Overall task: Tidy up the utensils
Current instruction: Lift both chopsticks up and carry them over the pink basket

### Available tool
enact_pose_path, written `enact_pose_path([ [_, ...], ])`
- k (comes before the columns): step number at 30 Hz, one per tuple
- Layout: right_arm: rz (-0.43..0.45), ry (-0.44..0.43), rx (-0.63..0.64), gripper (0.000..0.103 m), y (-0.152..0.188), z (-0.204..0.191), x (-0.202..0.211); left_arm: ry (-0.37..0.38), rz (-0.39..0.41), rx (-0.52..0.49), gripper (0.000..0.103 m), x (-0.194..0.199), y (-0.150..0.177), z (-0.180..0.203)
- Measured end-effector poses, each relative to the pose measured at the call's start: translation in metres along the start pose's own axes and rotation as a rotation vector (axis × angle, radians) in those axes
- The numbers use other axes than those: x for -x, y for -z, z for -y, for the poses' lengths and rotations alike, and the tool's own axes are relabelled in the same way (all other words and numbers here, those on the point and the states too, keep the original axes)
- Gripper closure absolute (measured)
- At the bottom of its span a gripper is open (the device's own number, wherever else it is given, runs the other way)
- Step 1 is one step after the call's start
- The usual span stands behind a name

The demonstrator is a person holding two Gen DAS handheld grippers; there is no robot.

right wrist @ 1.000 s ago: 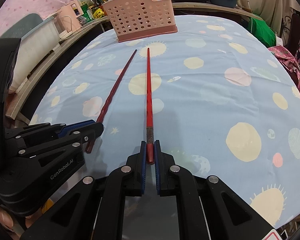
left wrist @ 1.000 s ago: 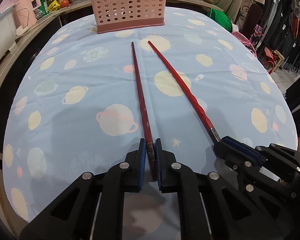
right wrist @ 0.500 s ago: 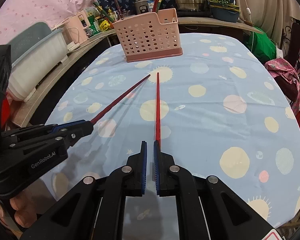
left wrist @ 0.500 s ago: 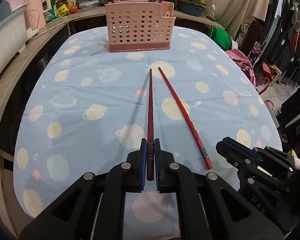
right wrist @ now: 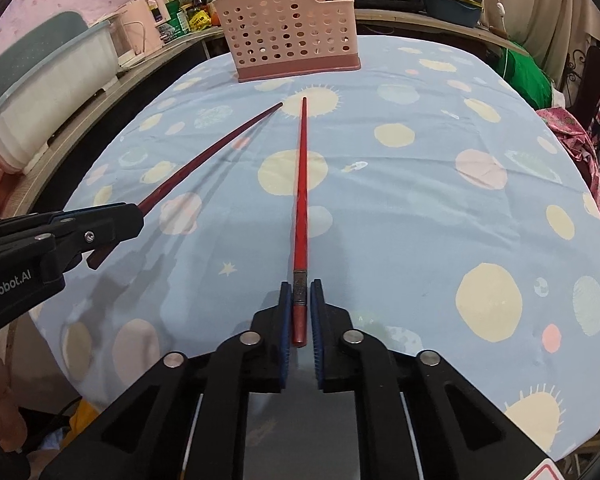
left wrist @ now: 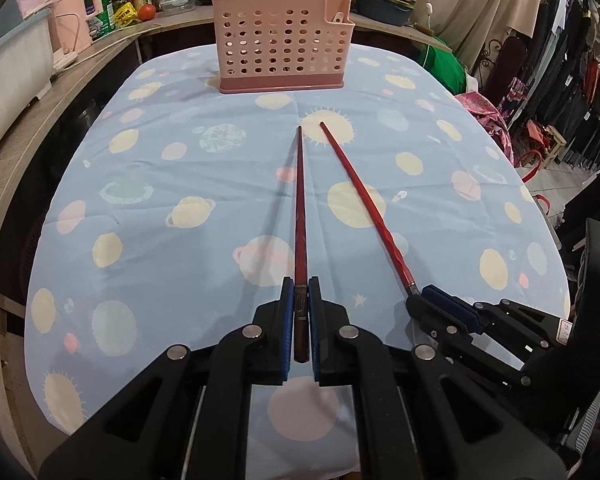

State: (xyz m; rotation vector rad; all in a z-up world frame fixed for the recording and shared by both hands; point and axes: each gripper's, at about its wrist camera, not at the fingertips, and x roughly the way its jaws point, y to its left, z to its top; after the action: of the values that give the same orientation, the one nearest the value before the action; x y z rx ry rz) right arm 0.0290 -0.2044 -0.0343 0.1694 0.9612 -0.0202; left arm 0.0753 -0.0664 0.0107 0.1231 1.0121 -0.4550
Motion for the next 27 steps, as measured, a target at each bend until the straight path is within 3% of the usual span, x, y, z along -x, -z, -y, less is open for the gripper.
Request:
enact_pose_path([
  [7, 0.046, -0.030, -0.017, 0.096, -0.010, 0.002, 0.025, -0.003, 0.018, 0.009, 0.096, 0.008, -0.005, -0.004],
  [12, 0.131, -0.058, -0.022, 0.096, -0.032, 0.000, 0.060, 0.000, 0.056, 0.021, 0.096, 0.024, -0.018, -0.009],
  [19, 0.266, -0.096, -0.048, 0.096, -0.076, 0.005, 0.105, -0.009, 0.155, 0.033, 0.096, 0.061, -0.055, -0.017],
  [27, 0.354, -0.132, -0.056, 0.096, -0.131, 0.011, 0.121, -0.022, 0.235, 0.034, 0.096, 0.087, -0.108, -0.025],
])
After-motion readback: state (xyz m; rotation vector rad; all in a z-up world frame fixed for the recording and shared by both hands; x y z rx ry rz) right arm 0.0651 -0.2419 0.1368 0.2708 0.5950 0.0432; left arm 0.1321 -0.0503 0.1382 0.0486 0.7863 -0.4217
